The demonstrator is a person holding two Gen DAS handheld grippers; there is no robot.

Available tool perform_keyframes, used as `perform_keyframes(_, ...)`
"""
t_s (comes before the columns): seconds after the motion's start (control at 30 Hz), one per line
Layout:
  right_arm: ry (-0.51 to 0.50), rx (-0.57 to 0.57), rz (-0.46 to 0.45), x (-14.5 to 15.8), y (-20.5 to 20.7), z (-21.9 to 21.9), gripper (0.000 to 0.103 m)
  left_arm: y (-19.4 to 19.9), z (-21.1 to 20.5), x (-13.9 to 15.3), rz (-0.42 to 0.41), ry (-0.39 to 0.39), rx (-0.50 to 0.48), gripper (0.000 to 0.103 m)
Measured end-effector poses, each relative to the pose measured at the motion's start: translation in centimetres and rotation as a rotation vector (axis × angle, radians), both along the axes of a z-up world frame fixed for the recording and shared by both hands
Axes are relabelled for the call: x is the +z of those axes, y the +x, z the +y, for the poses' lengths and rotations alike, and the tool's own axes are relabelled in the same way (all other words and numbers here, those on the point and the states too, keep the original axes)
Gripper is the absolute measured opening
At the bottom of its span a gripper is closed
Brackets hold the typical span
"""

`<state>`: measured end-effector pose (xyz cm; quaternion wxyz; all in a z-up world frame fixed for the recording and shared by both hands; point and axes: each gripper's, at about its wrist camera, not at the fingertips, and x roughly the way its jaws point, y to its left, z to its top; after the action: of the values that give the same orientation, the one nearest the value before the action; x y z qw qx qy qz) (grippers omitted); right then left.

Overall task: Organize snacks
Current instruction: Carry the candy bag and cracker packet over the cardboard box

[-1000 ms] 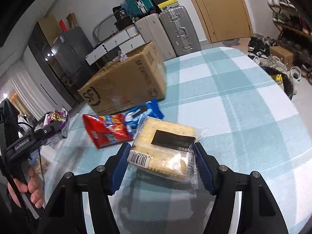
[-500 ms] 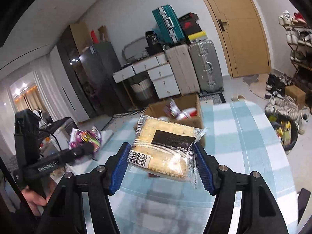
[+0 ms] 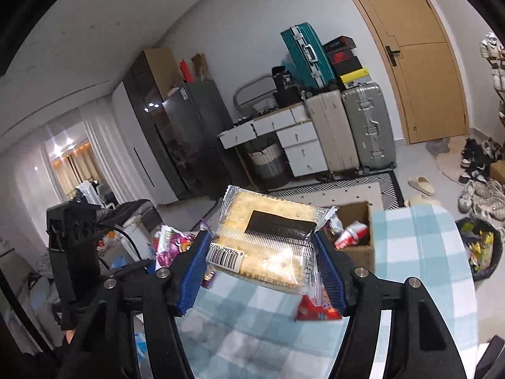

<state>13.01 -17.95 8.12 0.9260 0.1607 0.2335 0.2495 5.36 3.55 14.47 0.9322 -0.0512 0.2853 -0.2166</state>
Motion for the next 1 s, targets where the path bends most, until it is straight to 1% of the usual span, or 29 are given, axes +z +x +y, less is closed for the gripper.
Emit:
perform_keyframes(0.1, 0.079, 0.043, 0.021, 1.7, 1.2, -0.3, 0.065, 0.0, -0.4, 2.3, -0.036, 0.03, 0.019, 0.034)
perform_keyframes(0.17, 0.078, 0.034, 0.017, 2.8, 1.8, -0.3, 0.065, 1.2, -1.0, 4.0, -0.047, 0.038, 0.029, 0.034)
perform_keyframes(0.3, 0.113, 0.034, -0.002, 5.1, 3.2, -0.8, 0.065, 2.9, -0.8, 6.2, -0.034, 0.027, 0.037, 0.034)
perform_keyframes(0.37, 0.105, 0.025, -0.01, 6.2, 4.1, -0.8, 0.065, 4.2, -1.2, 7.0, -0.033, 0.034, 0.04, 0.034)
perform_keyframes(0.5, 0.064, 0.01, -0.011, 7.6, 6.6, -0.6, 0.065, 6.8, -2.4, 8.1, -0.047, 0.075, 0.049, 0.034)
perform_keyframes(0.6, 0.037, -0.021, -0.006, 8.0, 8.8, -0.8, 0.065, 9.5, -3.3, 8.1, -0.026, 0.092, 0.05, 0.034)
perform_keyframes(0.7, -0.002, -0.045, 0.004, 7.5, 11.3, -0.9, 0.065, 12.6, -4.0, 7.2, 0.016, 0.09, 0.052, 0.034)
perform_keyframes(0.73, -0.01, -0.051, 0.013, 7.0, 12.2, -1.0, 0.065, 14.2, -4.5, 6.5, 0.024, 0.097, 0.055, 0.034)
perform_keyframes(0.77, -0.022, -0.058, 0.025, 6.5, 13.1, -0.9, 0.065, 16.2, -4.7, 5.6, 0.033, 0.104, 0.055, 0.034)
perform_keyframes(0.83, -0.033, -0.064, 0.044, 5.3, 15.0, -1.0, 0.066, 18.5, -5.3, 4.1, 0.05, 0.112, 0.056, 0.034)
perform_keyframes(0.9, -0.062, -0.072, 0.066, 3.7, 16.8, -0.9, 0.066, 21.0, -5.8, 2.4, 0.088, 0.099, 0.054, 0.034)
perform_keyframes(0.93, -0.077, -0.076, 0.071, 3.0, 17.7, -0.8, 0.066, 22.8, -6.1, 0.9, 0.106, 0.102, 0.055, 0.034)
perform_keyframes(1.0, -0.117, -0.074, 0.106, 1.2, 19.8, -0.5, 0.066, 25.2, -6.6, -1.2, 0.138, 0.105, 0.056, 0.034)
